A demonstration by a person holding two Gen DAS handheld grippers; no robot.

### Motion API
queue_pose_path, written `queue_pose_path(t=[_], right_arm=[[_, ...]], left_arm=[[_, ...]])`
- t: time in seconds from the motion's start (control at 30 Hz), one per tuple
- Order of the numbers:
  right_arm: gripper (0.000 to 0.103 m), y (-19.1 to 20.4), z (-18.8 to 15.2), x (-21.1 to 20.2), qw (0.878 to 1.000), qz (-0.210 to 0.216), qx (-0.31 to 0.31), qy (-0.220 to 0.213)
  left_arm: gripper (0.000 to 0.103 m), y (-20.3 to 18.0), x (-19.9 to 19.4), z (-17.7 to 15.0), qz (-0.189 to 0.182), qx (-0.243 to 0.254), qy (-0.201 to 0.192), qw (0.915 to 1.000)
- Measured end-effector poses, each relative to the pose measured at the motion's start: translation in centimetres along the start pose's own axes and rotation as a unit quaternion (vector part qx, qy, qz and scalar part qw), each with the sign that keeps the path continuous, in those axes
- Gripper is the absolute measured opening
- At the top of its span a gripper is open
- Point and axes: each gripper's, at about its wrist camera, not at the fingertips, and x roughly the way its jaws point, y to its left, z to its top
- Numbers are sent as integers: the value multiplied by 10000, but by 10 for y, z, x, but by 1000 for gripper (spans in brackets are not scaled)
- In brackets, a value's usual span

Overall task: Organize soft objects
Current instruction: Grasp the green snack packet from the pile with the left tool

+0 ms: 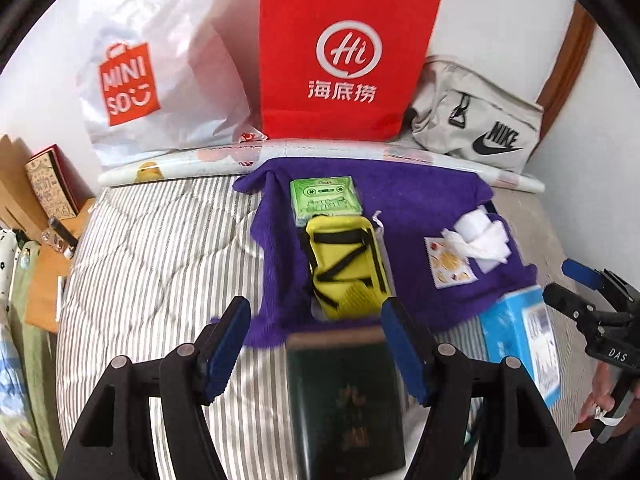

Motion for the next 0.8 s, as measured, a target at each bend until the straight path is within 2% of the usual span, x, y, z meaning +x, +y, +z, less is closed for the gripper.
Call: queue_pose_path(t=[0.17, 0.43, 0.47, 0.57, 0.8], right_arm=[[82, 9, -38, -41, 9992, -150, -97, -346], [82, 25, -105, -87, 9984, -118, -113, -542], [82, 26, -111, -89, 9983, -65, -81, -572], [82, 25, -133, -89, 9980, 450, 87, -432], [82, 31, -174, -72, 9996, 240, 51, -150]], left_arm=[[66, -6, -32, -38, -18, 32, -304, 9995], [66, -33, -44, -100, -256, 316, -27, 9992], [66, -36, -45, -106, -280, 338, -9, 9990], [66, -45, -46, -123, -334, 371, 2, 9988], [66, -70, -27, -153, -487, 577, 177, 9970]])
